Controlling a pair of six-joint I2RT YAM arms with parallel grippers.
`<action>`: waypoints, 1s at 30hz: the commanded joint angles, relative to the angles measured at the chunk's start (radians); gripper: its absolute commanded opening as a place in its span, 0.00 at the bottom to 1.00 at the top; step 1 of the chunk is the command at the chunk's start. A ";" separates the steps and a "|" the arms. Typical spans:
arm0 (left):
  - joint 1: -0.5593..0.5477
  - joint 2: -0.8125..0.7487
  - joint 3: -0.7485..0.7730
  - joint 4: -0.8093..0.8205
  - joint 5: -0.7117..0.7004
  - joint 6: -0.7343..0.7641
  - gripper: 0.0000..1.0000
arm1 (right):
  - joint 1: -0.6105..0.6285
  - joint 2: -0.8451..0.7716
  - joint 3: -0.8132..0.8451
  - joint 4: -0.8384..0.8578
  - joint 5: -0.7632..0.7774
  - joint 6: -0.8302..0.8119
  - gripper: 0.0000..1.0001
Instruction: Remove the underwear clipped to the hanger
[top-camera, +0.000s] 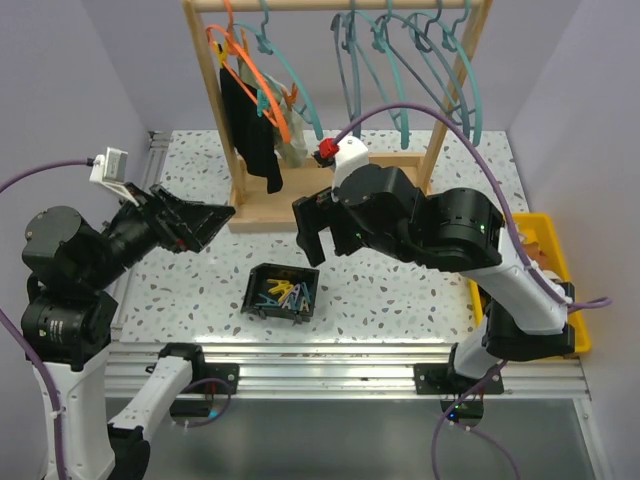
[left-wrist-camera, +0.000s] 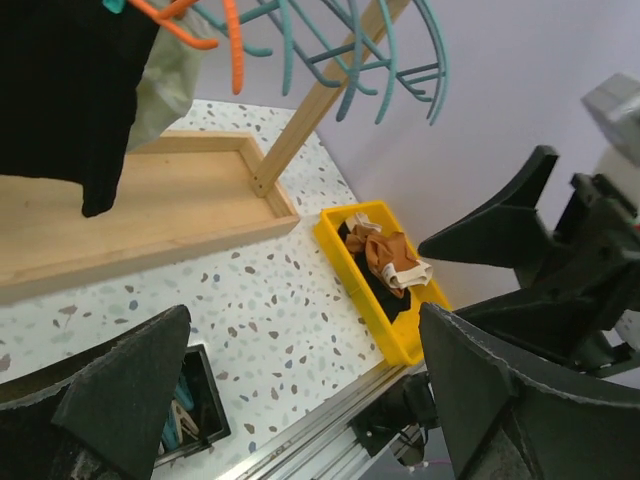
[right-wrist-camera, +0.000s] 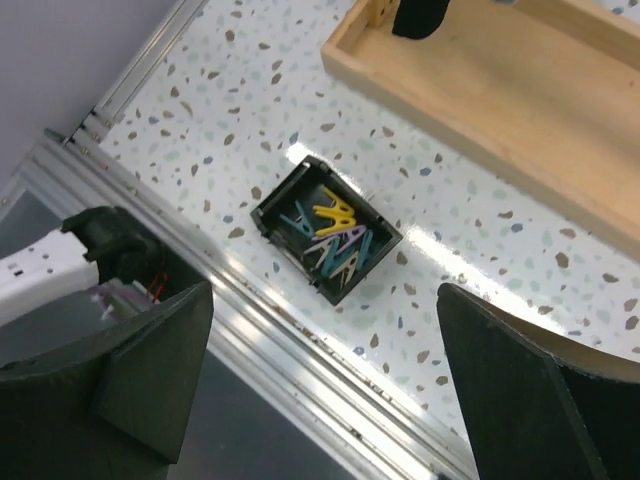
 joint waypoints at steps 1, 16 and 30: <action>-0.004 0.006 0.035 -0.125 -0.093 0.053 1.00 | 0.003 0.030 0.080 -0.027 0.152 -0.088 0.96; -0.004 -0.064 -0.057 -0.153 -0.093 0.053 1.00 | -0.273 0.067 0.108 0.371 0.092 -0.456 0.33; -0.004 -0.104 -0.075 -0.173 -0.110 0.063 1.00 | -0.421 0.229 0.217 0.493 -0.103 -0.511 0.51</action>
